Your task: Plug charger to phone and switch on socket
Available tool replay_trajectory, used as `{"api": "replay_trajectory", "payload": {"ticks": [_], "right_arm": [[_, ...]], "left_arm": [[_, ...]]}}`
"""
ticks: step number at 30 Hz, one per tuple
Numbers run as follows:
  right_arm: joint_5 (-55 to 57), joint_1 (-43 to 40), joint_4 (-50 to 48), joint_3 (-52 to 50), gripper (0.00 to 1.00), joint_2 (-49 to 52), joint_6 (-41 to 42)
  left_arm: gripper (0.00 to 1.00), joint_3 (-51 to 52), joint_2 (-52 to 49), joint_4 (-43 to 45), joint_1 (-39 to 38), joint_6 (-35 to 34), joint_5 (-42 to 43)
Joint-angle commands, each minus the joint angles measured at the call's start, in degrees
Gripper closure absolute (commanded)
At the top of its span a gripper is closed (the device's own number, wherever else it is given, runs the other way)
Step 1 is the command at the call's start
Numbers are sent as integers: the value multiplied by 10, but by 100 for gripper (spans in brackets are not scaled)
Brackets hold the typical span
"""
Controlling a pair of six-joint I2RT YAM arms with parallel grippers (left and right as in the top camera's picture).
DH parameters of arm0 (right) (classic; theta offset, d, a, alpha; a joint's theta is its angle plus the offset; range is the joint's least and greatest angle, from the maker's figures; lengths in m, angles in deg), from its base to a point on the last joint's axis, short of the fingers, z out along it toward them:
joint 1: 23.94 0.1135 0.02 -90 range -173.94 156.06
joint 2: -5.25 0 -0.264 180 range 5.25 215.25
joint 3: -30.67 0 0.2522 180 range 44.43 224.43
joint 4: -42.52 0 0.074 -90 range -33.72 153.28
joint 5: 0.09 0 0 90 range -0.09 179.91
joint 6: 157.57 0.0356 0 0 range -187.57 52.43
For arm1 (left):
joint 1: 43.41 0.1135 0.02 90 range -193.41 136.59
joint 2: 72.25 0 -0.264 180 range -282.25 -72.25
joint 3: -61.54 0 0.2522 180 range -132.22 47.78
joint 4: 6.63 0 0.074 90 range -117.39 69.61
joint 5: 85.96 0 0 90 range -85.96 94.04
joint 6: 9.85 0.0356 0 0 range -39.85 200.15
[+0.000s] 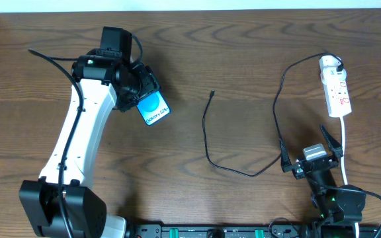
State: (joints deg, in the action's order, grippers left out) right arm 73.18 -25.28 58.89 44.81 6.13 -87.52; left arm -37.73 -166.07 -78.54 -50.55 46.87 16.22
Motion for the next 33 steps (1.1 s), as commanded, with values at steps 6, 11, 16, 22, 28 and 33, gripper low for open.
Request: {"api": "replay_trajectory", "payload": {"ticks": [6, 11, 16, 22, 28, 33], "right_arm": [[-1, 4, 3, -1, 1, -2, 4], [-1, 4, 3, -1, 1, -2, 4], [-1, 4, 3, -1, 1, -2, 4], [-1, 4, 3, -1, 1, -2, 4], [-1, 4, 3, -1, 1, -2, 4], [-1, 4, 3, -1, 1, -2, 4]], "left_arm": [[34, 3, -3, 3, 1, -24, 22], [34, 3, -3, 3, 1, -26, 22], [34, 3, -3, 3, 1, -26, 24], [34, 3, -3, 3, 1, -26, 37], [34, 3, -3, 3, 1, -26, 39], [34, 3, -3, 3, 1, -26, 39]]}}
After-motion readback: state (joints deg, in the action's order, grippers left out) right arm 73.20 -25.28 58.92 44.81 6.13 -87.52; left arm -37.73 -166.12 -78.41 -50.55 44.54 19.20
